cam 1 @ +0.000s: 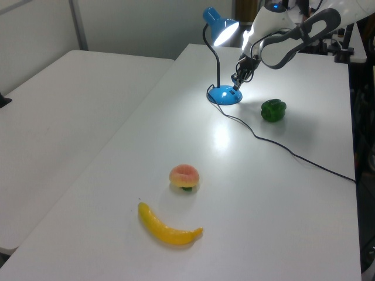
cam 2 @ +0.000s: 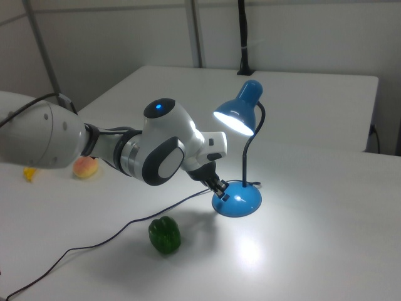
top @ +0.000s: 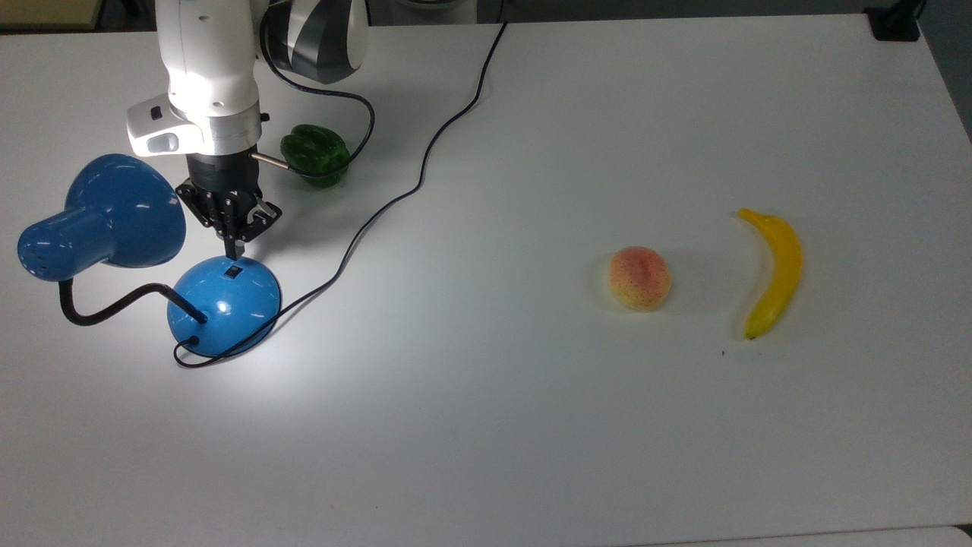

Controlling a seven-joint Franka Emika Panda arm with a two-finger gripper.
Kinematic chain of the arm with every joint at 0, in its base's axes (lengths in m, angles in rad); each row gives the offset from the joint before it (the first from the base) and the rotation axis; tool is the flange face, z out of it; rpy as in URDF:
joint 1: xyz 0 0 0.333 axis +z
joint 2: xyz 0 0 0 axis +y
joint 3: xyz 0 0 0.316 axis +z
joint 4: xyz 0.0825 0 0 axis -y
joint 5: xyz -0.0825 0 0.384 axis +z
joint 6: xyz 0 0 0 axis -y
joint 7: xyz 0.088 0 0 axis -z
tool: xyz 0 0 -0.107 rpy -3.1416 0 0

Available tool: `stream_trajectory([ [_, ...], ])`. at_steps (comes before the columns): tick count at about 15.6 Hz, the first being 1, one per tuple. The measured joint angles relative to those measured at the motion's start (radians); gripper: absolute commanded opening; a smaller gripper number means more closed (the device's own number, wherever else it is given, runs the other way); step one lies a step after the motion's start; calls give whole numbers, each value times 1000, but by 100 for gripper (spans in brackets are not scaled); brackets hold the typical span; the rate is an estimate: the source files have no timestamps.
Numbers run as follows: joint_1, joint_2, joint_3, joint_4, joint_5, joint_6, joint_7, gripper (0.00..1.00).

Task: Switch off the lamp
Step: 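Press the switch on the lamp base with the gripper fingers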

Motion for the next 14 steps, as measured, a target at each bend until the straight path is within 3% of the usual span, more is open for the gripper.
stream_trajectory([
  [14, -3, 30, 0, 5, 0, 35, 0, 0],
])
